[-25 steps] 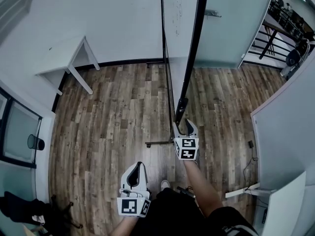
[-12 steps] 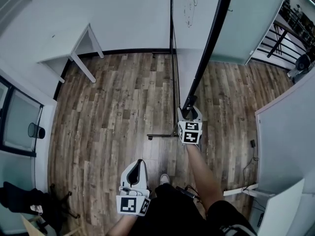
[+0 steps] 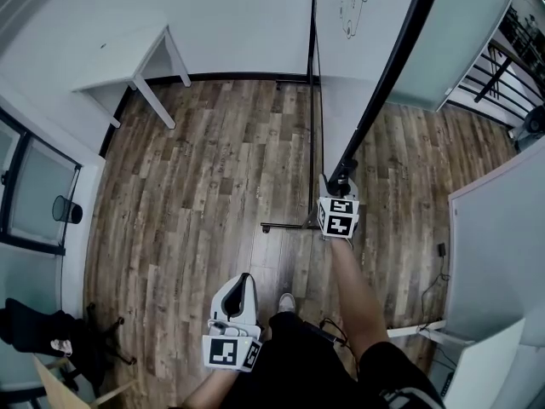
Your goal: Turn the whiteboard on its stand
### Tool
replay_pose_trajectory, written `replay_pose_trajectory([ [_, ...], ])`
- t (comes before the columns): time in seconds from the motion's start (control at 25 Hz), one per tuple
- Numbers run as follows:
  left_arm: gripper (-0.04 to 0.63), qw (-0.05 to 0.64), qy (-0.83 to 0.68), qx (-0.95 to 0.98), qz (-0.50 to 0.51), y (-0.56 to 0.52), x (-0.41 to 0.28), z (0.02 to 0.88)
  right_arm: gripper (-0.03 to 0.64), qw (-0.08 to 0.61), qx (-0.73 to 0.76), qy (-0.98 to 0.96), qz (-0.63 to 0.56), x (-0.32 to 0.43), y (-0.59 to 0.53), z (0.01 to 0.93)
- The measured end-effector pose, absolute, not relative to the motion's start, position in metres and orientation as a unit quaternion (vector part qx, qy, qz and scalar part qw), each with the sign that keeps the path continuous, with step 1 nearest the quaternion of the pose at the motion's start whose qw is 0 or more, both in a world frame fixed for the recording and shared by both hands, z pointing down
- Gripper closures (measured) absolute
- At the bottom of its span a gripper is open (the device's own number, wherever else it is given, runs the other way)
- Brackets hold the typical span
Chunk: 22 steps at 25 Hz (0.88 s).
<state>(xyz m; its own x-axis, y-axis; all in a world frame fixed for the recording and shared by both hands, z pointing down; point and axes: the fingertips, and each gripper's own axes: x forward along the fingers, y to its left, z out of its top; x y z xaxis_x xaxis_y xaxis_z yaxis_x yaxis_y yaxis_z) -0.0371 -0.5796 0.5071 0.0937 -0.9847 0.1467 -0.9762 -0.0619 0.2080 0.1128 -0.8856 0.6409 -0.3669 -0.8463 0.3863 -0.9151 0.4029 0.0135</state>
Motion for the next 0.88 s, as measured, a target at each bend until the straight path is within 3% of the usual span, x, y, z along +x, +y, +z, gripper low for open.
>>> replay_pose_trajectory([
  [0.88,0.577,0.108,-0.672,0.731,-0.039,-0.535,-0.074,0.483,0.449,0.180,0.538,-0.817,0.099,0.109,-0.793,0.634],
])
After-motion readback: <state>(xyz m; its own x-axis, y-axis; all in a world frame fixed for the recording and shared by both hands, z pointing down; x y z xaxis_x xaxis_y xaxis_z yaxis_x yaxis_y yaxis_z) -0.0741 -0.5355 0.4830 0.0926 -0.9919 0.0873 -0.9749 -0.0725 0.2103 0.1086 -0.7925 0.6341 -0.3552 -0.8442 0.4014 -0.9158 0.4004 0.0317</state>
